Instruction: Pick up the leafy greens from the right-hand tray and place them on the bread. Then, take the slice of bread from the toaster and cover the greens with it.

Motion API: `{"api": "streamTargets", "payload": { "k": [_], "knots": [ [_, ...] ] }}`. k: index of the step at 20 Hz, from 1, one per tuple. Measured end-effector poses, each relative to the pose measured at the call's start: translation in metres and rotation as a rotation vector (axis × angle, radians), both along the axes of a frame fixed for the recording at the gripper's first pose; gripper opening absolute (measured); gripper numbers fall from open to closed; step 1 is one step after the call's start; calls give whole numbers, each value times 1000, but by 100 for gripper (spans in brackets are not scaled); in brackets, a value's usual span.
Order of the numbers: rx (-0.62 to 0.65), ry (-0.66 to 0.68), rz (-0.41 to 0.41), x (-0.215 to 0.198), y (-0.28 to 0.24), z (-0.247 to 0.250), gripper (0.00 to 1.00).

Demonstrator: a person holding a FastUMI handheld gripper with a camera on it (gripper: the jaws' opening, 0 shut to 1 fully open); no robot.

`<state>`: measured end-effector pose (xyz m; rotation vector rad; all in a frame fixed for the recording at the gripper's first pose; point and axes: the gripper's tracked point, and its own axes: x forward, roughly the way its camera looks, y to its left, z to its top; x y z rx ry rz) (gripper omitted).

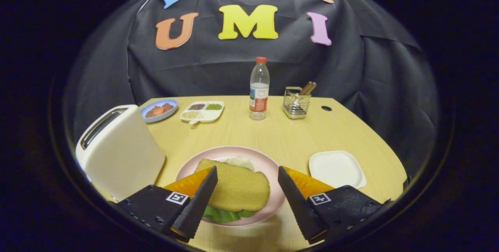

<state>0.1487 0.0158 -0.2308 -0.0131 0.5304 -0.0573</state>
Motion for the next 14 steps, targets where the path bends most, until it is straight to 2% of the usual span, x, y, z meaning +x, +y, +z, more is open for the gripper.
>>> {"api": "streamTargets", "payload": {
  "k": [7,14],
  "knots": [
    [-35,-232,17,-56,19,103,96],
    [-51,-436,29,-132,35,199,95]
  ]
}}
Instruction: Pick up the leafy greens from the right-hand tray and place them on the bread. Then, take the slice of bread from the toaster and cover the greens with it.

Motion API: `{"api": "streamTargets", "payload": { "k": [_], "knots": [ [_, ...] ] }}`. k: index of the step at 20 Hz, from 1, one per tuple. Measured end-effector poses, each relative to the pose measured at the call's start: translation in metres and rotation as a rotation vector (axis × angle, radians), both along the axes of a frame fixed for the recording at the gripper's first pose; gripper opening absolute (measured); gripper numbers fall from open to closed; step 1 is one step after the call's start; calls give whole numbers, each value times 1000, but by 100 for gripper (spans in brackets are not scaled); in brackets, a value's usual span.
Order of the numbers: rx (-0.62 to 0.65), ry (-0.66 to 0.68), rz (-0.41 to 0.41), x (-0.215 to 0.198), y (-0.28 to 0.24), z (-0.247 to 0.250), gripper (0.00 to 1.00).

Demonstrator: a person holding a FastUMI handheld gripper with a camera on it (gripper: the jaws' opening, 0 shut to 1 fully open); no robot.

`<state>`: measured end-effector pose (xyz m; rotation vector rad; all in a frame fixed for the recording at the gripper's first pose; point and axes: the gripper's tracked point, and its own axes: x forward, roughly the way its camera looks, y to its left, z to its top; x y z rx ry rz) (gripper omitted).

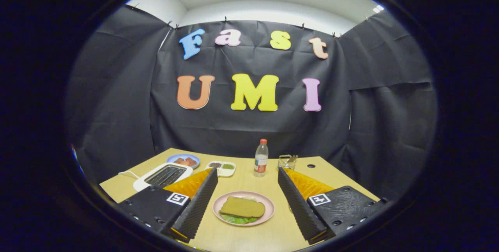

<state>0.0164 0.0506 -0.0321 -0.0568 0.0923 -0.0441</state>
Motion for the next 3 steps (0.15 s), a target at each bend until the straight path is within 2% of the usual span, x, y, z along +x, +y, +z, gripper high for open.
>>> {"api": "streamTargets", "payload": {
  "k": [3],
  "knots": [
    [2,-60,-11,-30,0,26,95]
  ]
}}
